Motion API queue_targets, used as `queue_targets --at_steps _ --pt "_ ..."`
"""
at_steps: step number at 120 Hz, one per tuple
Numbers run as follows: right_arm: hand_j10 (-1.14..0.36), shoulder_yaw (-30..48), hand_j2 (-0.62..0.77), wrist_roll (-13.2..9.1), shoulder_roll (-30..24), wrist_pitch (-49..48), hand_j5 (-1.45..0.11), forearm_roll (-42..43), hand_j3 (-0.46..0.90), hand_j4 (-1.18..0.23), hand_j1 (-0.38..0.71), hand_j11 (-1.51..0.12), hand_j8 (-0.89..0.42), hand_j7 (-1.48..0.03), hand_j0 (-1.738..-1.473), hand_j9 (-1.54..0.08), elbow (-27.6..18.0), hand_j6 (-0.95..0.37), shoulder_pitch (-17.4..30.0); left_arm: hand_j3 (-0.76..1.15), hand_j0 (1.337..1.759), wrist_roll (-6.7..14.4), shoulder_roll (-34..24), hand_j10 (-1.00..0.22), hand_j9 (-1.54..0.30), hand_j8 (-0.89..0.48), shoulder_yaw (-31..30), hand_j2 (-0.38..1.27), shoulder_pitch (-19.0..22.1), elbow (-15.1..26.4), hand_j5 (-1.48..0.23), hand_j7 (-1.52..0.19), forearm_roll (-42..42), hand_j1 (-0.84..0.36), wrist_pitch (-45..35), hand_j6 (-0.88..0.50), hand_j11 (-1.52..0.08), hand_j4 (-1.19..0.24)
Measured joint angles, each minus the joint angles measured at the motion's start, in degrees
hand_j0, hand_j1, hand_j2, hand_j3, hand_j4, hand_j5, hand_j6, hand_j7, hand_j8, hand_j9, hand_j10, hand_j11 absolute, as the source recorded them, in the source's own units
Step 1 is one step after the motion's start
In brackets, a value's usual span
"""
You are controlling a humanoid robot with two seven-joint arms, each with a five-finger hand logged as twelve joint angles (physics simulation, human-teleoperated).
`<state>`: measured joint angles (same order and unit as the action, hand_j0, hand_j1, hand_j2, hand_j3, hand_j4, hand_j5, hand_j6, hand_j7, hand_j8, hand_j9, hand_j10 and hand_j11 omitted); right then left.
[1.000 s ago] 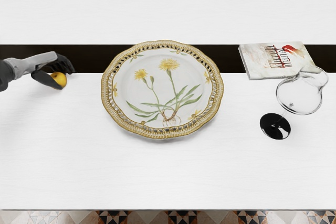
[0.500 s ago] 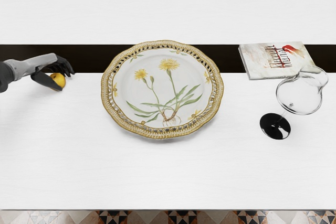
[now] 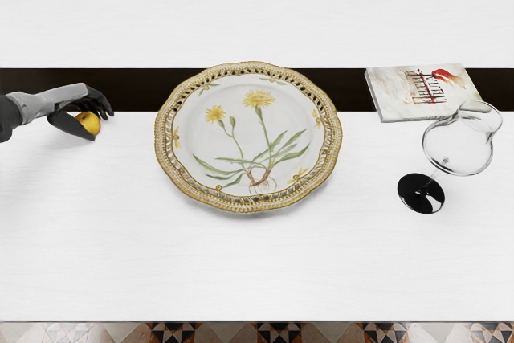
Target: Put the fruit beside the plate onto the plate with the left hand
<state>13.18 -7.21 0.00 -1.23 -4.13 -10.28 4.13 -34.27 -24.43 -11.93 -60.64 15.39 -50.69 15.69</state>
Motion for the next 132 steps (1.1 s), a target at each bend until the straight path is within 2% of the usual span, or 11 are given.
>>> queue_targets --at_steps 67,132 --pt "-0.03 0.00 -0.01 0.01 0.00 0.00 -0.03 0.00 0.00 -0.03 -0.32 -0.03 -0.03 -0.03 -1.658 -0.03 0.00 -0.03 0.00 0.00 1.655 -0.01 0.09 -0.52 -0.75 -0.48 -0.28 0.11 -0.11 -0.04 -0.73 -0.73 0.00 -0.27 0.49 -0.61 -0.77 -0.60" --pt "-0.03 0.00 -0.01 0.01 0.00 0.00 -0.03 0.00 0.00 -0.03 -0.32 -0.03 -0.03 -0.03 -1.658 -0.03 0.00 -0.03 0.00 0.00 1.656 0.01 0.00 -0.53 -0.82 -0.51 -0.70 0.22 -0.43 0.06 -0.79 -0.79 -0.15 -0.29 1.12 -0.64 -0.83 -0.64"
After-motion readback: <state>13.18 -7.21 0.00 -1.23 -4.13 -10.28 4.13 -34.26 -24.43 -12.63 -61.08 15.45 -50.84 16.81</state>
